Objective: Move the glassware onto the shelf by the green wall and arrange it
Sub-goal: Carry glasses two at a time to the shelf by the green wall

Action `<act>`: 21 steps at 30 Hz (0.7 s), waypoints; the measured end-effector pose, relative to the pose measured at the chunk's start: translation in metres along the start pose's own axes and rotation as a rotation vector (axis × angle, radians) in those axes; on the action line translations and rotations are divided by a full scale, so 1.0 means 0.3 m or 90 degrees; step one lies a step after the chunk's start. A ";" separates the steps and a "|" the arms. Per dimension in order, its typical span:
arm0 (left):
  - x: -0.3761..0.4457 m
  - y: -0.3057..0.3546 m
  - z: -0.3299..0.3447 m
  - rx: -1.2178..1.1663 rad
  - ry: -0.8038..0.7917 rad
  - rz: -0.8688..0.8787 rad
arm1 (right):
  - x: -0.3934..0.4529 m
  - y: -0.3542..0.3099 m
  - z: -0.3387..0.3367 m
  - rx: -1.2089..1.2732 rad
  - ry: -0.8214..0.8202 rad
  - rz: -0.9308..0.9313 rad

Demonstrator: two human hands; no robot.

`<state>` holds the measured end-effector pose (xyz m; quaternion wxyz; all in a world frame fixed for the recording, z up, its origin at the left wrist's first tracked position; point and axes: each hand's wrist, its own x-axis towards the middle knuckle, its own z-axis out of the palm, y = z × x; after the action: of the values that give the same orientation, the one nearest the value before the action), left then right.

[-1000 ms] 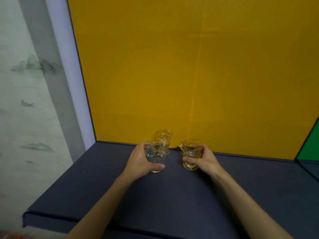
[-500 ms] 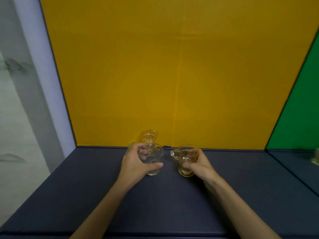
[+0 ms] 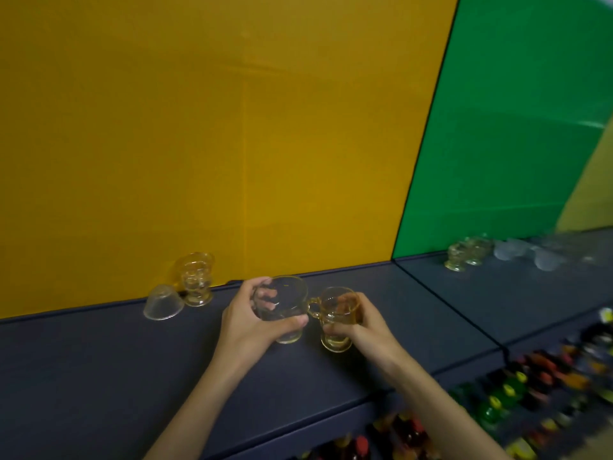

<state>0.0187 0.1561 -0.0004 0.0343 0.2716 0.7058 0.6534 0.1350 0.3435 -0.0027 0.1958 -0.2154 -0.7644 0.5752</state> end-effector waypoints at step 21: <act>-0.198 0.278 1.068 -0.041 -0.168 0.006 | -0.377 0.285 -1.079 0.041 0.232 -0.022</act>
<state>0.2265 0.4202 0.0137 0.1322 0.3573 0.6724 0.6346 0.4149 0.5592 -0.0064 0.3479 -0.2967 -0.7011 0.5471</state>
